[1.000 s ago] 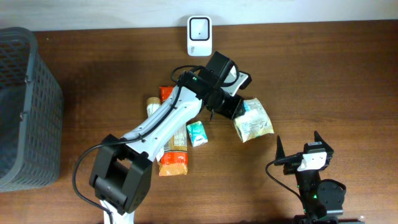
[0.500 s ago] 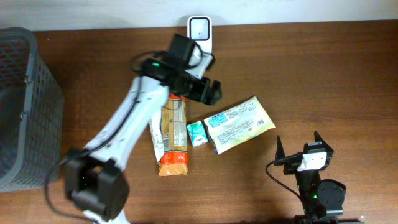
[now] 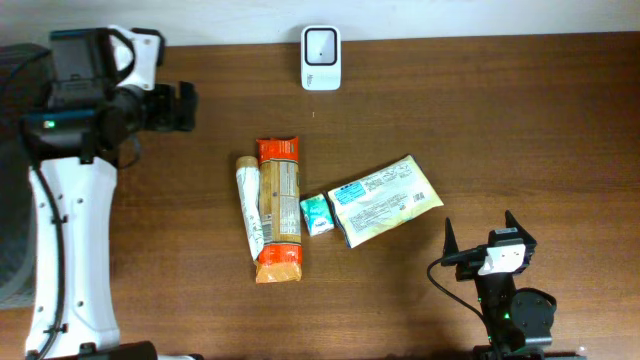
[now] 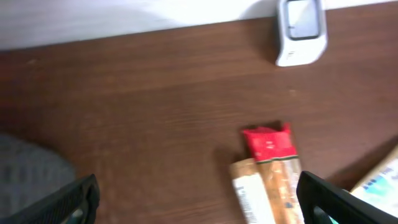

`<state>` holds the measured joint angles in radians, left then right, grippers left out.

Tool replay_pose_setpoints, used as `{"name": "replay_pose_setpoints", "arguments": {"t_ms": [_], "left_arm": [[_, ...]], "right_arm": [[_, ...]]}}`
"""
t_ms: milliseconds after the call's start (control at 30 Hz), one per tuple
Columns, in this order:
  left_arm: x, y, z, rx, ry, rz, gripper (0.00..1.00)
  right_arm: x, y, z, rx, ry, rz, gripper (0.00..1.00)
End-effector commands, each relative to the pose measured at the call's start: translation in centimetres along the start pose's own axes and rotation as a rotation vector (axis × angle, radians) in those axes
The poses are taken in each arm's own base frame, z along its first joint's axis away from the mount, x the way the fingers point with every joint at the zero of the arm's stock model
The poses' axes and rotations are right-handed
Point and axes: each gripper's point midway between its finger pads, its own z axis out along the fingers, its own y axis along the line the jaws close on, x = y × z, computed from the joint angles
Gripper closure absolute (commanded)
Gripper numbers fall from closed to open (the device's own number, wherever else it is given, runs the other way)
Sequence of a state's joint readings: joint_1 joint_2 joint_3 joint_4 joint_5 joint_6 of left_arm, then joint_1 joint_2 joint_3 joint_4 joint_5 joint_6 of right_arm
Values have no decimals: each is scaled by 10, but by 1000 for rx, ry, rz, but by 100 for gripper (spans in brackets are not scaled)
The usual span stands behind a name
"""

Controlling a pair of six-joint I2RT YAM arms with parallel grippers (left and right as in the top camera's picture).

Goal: Scan the item barcode
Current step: 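Retract the left gripper and move the right gripper toward the printed bag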

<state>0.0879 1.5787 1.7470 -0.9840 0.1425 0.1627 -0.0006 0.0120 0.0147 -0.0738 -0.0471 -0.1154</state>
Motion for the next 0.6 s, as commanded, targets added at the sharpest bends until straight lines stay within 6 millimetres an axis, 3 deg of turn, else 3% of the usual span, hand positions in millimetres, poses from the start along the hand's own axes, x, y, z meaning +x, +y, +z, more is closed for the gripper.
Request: {"name": "replay_pose_setpoints", "arguments": {"t_ms": [0,400,467,567], "left_arm": [[-1,10,-4,-25,-4,9,1],[0,11,-4,-28,-2,6,1],[2,26,-5,-102,7,18,1],[2,66,-12,-300,16,5,1]], "right_arm": [[3,0,0,0,3,-4,1],[3,0,0,1,3,-4,2],[3,0,0,1,3,-4,2],[3,0,0,1,3,-4,1]]}}
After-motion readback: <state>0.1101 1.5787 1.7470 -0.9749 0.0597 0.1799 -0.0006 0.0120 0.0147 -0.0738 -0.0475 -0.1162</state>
